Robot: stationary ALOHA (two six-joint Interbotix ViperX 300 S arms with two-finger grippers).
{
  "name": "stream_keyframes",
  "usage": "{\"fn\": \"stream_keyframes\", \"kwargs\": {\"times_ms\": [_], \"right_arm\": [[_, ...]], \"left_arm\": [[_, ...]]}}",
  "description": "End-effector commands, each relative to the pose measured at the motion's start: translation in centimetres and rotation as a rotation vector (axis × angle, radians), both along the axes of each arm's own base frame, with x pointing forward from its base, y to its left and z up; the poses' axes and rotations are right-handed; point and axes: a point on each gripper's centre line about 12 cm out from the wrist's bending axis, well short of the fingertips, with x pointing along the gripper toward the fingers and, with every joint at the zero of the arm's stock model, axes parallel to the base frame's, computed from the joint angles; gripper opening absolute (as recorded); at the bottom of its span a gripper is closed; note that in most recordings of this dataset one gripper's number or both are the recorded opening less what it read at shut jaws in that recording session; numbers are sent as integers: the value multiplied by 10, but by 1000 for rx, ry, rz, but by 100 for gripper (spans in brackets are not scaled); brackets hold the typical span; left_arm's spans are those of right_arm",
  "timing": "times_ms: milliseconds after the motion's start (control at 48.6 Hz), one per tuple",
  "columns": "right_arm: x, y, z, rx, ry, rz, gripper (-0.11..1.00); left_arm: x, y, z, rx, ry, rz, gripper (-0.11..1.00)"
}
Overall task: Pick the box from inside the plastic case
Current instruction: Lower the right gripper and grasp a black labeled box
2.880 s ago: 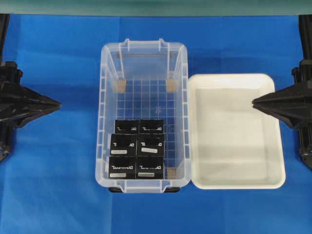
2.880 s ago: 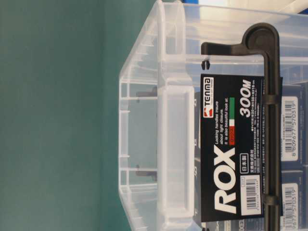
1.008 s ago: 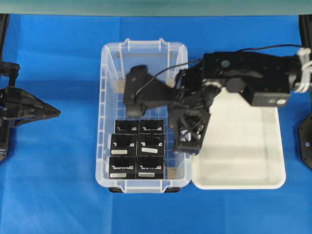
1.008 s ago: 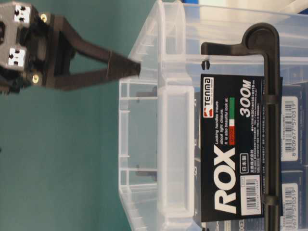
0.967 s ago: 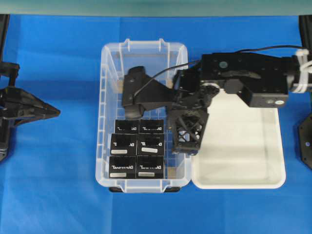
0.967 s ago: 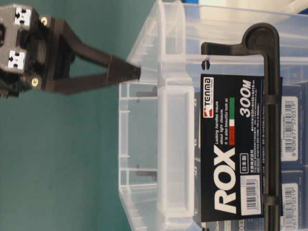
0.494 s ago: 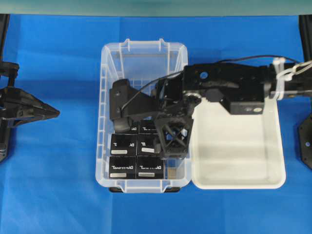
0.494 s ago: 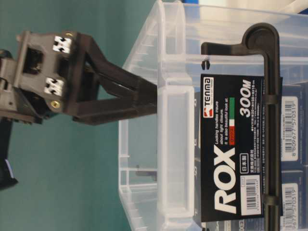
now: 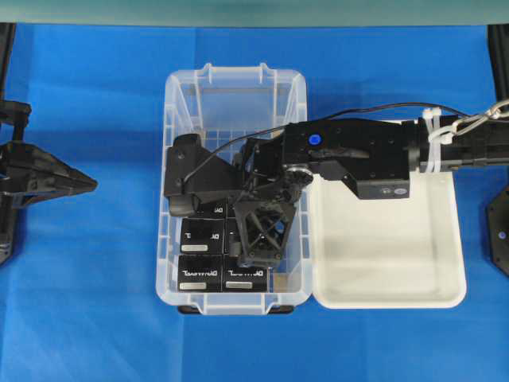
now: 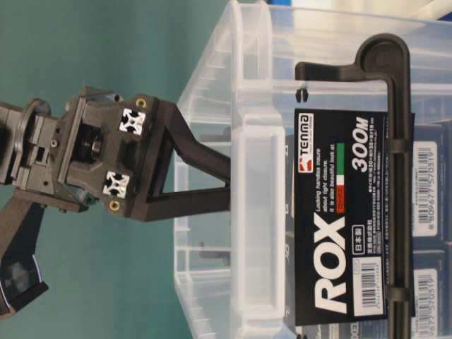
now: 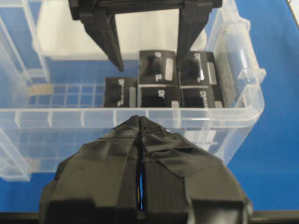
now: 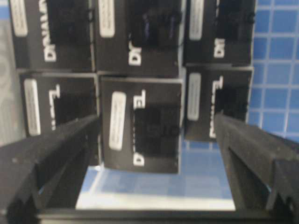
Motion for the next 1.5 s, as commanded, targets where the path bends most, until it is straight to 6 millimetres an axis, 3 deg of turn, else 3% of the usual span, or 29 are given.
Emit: {"fn": "stream_keyframes", "kwargs": {"times_ms": [0,309,802,1111,1481], "right_arm": [[4,3,-4,4,-6,1,99],[5,15,-12,7,12,22,99],[-2,0,-36,-19,67,18,99],[-8,0,-52,-20,88,13,99],[-13,6,-55,-18,110,25,98]], "left_arm": [[2,0,10,4,-23,-2,-4],[3,0,11,3,-26,-2,-4],[3,0,6,3,-14,-2,-4],[2,0,4,1,-9,-2,-4],[2,0,5,1,-14,0,-4]]}}
